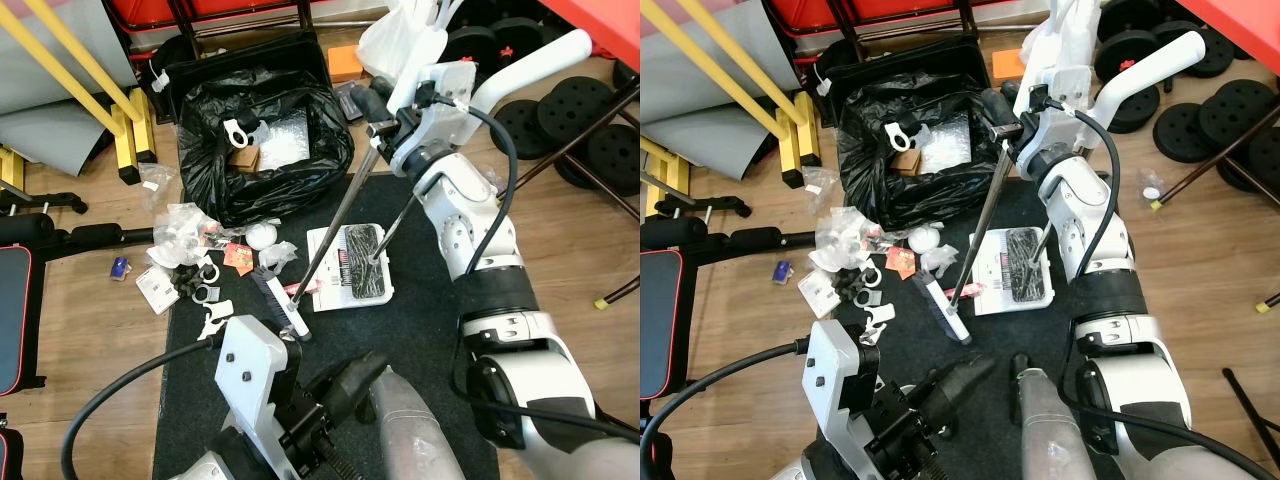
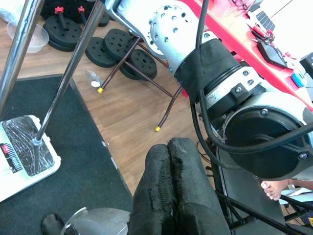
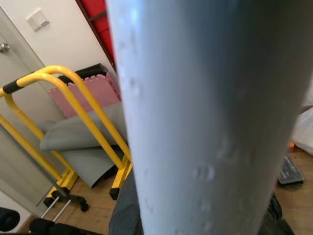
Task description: Sweep floor
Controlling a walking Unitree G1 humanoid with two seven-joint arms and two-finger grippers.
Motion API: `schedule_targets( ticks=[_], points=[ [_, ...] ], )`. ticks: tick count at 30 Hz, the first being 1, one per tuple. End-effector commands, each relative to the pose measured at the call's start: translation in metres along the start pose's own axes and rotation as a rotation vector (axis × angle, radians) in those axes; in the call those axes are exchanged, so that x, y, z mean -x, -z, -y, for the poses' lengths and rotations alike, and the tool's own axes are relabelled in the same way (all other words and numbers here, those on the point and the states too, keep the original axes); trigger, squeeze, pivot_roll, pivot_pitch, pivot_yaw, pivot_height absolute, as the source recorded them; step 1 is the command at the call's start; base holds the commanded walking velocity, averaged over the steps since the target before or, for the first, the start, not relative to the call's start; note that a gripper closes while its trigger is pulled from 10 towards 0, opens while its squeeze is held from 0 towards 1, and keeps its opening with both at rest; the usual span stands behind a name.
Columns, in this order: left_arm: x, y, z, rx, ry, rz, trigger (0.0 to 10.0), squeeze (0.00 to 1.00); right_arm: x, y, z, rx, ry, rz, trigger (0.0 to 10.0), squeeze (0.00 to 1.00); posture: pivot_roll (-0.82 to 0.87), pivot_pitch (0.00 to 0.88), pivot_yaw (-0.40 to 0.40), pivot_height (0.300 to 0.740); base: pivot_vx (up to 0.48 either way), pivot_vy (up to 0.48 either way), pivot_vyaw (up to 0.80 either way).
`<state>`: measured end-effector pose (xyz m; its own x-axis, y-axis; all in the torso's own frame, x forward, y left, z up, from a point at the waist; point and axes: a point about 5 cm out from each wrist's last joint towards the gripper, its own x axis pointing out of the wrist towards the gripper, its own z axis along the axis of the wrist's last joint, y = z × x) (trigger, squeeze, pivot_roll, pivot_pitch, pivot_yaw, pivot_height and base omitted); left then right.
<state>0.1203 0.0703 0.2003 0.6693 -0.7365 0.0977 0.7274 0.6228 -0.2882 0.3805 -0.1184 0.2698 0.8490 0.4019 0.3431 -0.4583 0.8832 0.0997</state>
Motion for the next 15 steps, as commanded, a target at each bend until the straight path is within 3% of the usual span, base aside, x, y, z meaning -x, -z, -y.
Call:
schedule_targets(
  ticks=[1,7,15],
  points=[
    [0.0018,0.004,0.0022,0.011,0.01,-0.027,10.0,0.0,0.0062,0.0201,-0.0003,-0.02,0.005,-0.097,10.0,0.0,-0.04,0.412,-0.001,0.74,0.0,0.0,0.0],
    [0.0002,0.0042,0.0012,0.01,0.01,-0.024,10.0,0.0,0.0067,0.0184,-0.0039,-0.11,-0.015,-0.119,10.0,0.0,-0.05,0.405,-0.004,0.74,0.0,0.0,0.0],
    [-0.0004,0.0036,0.0008,0.009,0.009,-0.022,10.0,0.0,0.0089,0.0209,-0.0006,-0.088,0.018,-0.144,10.0,0.0,-0.05,0.408,-0.003,0.74,0.0,0.0,0.0]
  ],
)
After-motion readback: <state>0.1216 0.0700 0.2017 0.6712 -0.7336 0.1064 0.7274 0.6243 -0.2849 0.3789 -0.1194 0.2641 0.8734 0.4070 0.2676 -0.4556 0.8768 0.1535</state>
